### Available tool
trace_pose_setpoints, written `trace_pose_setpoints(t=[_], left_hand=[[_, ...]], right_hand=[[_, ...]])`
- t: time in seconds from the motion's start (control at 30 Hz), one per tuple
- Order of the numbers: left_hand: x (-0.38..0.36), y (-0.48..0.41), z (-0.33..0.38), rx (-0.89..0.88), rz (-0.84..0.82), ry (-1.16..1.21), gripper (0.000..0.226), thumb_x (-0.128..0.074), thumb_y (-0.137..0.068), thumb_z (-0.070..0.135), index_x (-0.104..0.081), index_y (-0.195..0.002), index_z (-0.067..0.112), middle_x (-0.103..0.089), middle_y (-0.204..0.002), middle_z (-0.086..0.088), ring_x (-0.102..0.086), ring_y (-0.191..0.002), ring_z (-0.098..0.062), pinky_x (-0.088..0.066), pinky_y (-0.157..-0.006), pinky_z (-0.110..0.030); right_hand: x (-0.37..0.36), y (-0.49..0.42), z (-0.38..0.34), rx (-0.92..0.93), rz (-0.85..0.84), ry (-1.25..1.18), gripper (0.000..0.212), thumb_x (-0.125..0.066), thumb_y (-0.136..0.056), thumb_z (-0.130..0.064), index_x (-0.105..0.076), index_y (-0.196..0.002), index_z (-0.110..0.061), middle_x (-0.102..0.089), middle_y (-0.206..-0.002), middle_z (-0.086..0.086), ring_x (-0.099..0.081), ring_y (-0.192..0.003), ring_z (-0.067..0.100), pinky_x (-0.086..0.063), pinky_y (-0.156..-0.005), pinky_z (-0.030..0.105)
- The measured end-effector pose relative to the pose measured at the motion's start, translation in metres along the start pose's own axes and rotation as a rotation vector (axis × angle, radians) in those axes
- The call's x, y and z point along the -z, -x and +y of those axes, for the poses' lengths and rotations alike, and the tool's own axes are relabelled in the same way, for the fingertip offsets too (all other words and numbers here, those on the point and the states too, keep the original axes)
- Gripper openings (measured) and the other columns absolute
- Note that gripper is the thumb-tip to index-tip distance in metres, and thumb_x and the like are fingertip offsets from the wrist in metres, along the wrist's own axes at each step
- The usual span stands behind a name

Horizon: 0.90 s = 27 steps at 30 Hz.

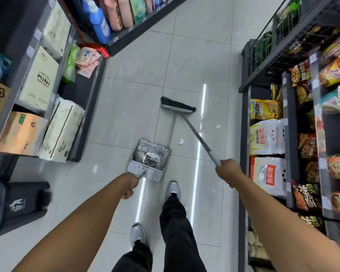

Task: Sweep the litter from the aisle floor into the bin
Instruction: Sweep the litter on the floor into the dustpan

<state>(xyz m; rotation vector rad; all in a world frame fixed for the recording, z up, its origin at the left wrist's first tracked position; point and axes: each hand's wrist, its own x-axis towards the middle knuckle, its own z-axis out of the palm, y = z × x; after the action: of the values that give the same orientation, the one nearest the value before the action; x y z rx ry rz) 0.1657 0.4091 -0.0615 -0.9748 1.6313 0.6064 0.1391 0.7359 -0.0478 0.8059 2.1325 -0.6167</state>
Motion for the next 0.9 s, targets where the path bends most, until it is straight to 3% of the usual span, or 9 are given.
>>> trace_pose_setpoints(t=[0.1,0.23,0.37,0.5,0.73,0.77,0.83,0.87,0.9], left_hand=[[0.001,0.019,-0.042,-0.022,-0.022,-0.023,0.01,-0.037,-0.094,0.015,-0.044,-0.091,0.01,-0.032,-0.058,-0.004,-0.023,-0.039,-0.013,-0.025,-0.036,-0.006],[0.005,0.048,-0.096,-0.073,-0.02,-0.07,0.023,-0.041,-0.094,0.017,-0.04,-0.073,0.008,-0.029,-0.051,-0.003,-0.022,-0.039,-0.013,-0.018,-0.04,-0.013],[-0.001,0.057,-0.125,-0.056,0.02,-0.112,0.014,-0.034,-0.093,0.005,-0.046,-0.088,0.004,-0.031,-0.062,-0.006,-0.026,-0.049,-0.014,-0.017,-0.049,-0.017],[-0.014,0.054,-0.133,-0.061,0.057,-0.131,0.021,-0.026,-0.089,0.0,-0.047,-0.087,0.002,-0.034,-0.067,-0.006,-0.031,-0.046,-0.015,-0.019,-0.042,-0.015],[-0.044,0.041,-0.116,-0.042,0.042,-0.121,0.016,-0.037,-0.093,0.011,-0.049,-0.082,0.01,-0.029,-0.056,-0.005,-0.024,-0.049,-0.013,-0.015,-0.052,-0.019],[-0.048,0.039,-0.115,-0.04,0.036,-0.12,0.024,-0.036,-0.093,0.014,-0.058,-0.094,0.007,-0.03,-0.049,-0.004,-0.024,-0.049,-0.013,-0.015,-0.053,-0.02],[-0.056,0.033,-0.111,-0.053,0.056,-0.142,0.03,-0.032,-0.093,0.015,-0.057,-0.105,0.003,-0.027,-0.039,-0.001,-0.021,-0.047,-0.012,-0.014,-0.053,-0.02],[-0.059,0.03,-0.108,-0.06,0.061,-0.162,0.031,-0.032,-0.093,0.015,-0.038,-0.117,-0.004,-0.025,-0.041,-0.001,-0.021,-0.046,-0.012,-0.014,-0.052,-0.02],[-0.061,0.029,-0.104,-0.063,0.051,-0.145,0.024,-0.032,-0.093,0.015,-0.032,-0.072,0.006,-0.025,-0.044,-0.002,-0.021,-0.046,-0.012,-0.014,-0.05,-0.019]], right_hand=[[-0.028,0.059,0.04,0.018,0.026,0.109,0.024,-0.049,-0.087,-0.02,-0.06,-0.106,-0.009,-0.059,-0.081,0.006,-0.057,-0.063,0.019,-0.045,-0.049,0.025],[-0.061,0.124,0.08,0.01,0.047,0.159,0.025,-0.051,-0.088,-0.026,-0.06,-0.105,-0.011,-0.062,-0.084,0.005,-0.064,-0.069,0.018,-0.054,-0.056,0.028],[-0.055,0.16,0.091,0.004,0.095,0.132,0.026,-0.05,-0.091,-0.029,-0.063,-0.096,-0.007,-0.062,-0.08,0.005,-0.058,-0.064,0.017,-0.043,-0.048,0.024],[-0.042,0.17,0.091,-0.013,0.193,-0.007,0.034,-0.05,-0.093,-0.035,-0.064,-0.099,-0.005,-0.064,-0.083,0.009,-0.059,-0.065,0.021,-0.048,-0.05,0.028],[-0.004,0.114,0.065,-0.095,0.22,-0.558,0.037,-0.053,-0.09,-0.031,-0.058,-0.11,-0.001,-0.059,-0.089,0.015,-0.048,-0.058,0.021,-0.039,-0.046,0.027],[0.0,0.1,0.062,-0.095,0.222,-0.581,0.034,-0.052,-0.091,-0.029,-0.058,-0.11,-0.001,-0.059,-0.088,0.015,-0.048,-0.057,0.021,-0.039,-0.046,0.026],[0.007,0.075,0.057,-0.092,0.198,-0.59,0.024,-0.048,-0.094,-0.021,-0.057,-0.104,-0.001,-0.057,-0.088,0.016,-0.047,-0.058,0.02,-0.04,-0.048,0.026],[0.01,0.068,0.053,-0.092,0.189,-0.583,0.017,-0.047,-0.095,-0.017,-0.056,-0.096,-0.003,-0.055,-0.086,0.014,-0.045,-0.058,0.019,-0.04,-0.051,0.027],[0.009,0.055,0.049,-0.077,0.173,-0.553,0.015,-0.045,-0.096,-0.014,-0.051,-0.084,-0.006,-0.052,-0.082,0.011,-0.044,-0.059,0.018,-0.041,-0.055,0.029]])
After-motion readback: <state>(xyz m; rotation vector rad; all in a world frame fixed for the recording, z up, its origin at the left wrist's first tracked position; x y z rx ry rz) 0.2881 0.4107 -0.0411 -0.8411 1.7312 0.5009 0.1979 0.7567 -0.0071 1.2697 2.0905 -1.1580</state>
